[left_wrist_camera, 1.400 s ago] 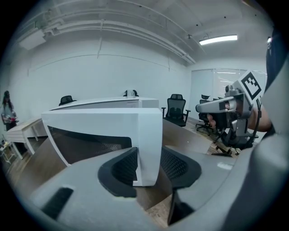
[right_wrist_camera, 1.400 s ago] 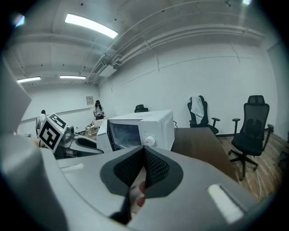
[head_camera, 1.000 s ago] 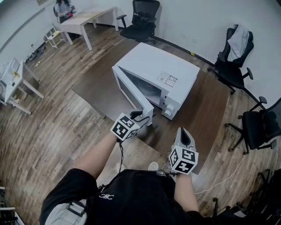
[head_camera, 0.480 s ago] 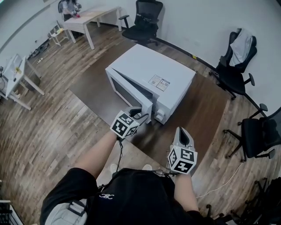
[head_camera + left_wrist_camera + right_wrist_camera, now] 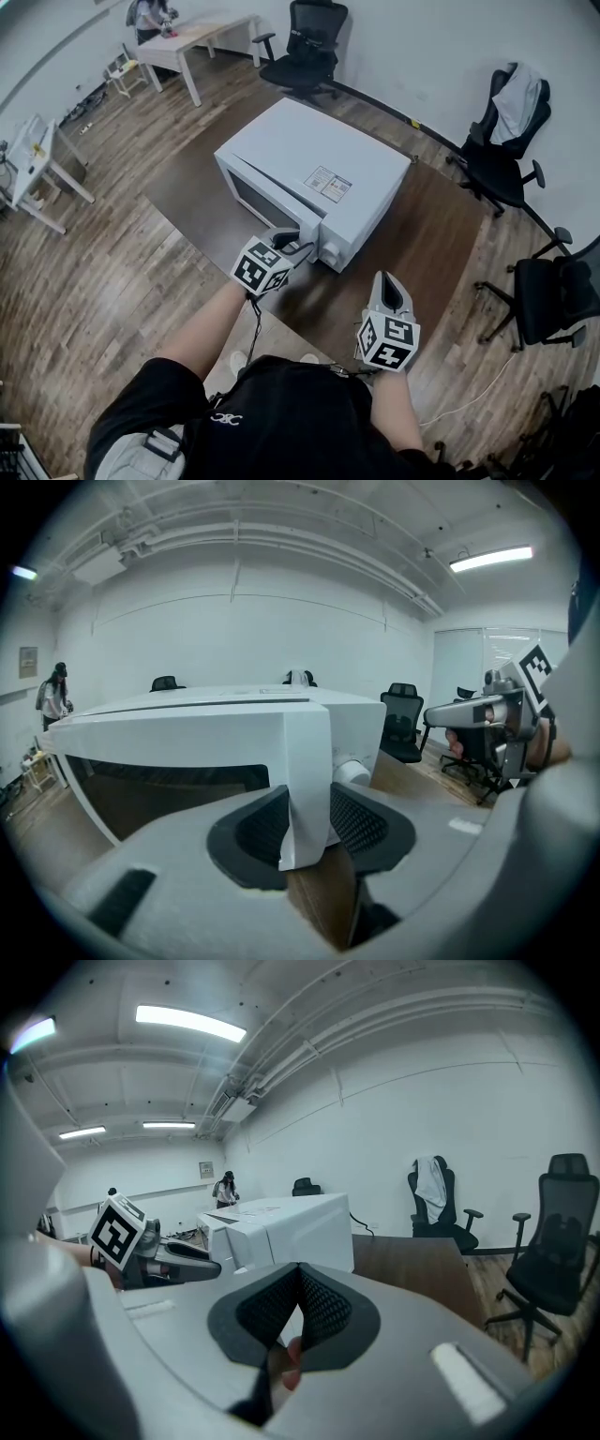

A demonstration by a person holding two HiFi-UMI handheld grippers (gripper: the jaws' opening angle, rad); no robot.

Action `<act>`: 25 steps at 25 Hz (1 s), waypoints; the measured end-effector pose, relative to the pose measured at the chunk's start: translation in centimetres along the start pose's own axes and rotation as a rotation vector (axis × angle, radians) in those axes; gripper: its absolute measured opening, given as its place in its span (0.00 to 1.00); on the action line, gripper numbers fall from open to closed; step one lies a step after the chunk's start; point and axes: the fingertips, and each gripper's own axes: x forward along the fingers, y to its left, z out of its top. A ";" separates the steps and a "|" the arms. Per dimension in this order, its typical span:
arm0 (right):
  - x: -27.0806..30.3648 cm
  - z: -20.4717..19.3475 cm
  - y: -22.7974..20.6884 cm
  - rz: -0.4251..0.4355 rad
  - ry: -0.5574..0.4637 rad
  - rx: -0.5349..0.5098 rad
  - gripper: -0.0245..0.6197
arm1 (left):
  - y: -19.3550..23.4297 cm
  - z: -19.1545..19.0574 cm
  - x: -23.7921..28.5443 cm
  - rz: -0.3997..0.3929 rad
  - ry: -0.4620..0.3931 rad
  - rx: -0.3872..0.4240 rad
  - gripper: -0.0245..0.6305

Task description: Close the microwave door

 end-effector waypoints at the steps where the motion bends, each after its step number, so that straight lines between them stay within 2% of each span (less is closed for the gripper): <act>1: 0.2 -0.1 -0.2 0.001 0.003 0.001 0.05 | 0.1 0.1 0.2 0.001 -0.003 -0.003 0.26; 7: 0.7 -0.2 -0.1 0.012 0.007 0.004 0.05 | 0.4 0.9 1.8 0.009 -0.006 -0.041 0.26; 19: 0.2 -0.1 0.5 0.014 0.003 -0.005 0.05 | 0.4 0.9 1.6 0.015 -0.019 -0.048 0.26; 23: 0.2 0.1 1.0 0.019 -0.005 -0.011 0.05 | 0.2 0.8 1.4 0.053 -0.010 -0.006 0.27; 25: 0.2 0.3 1.3 0.023 -0.008 -0.013 0.05 | -0.1 0.7 1.0 0.068 -0.018 0.025 0.31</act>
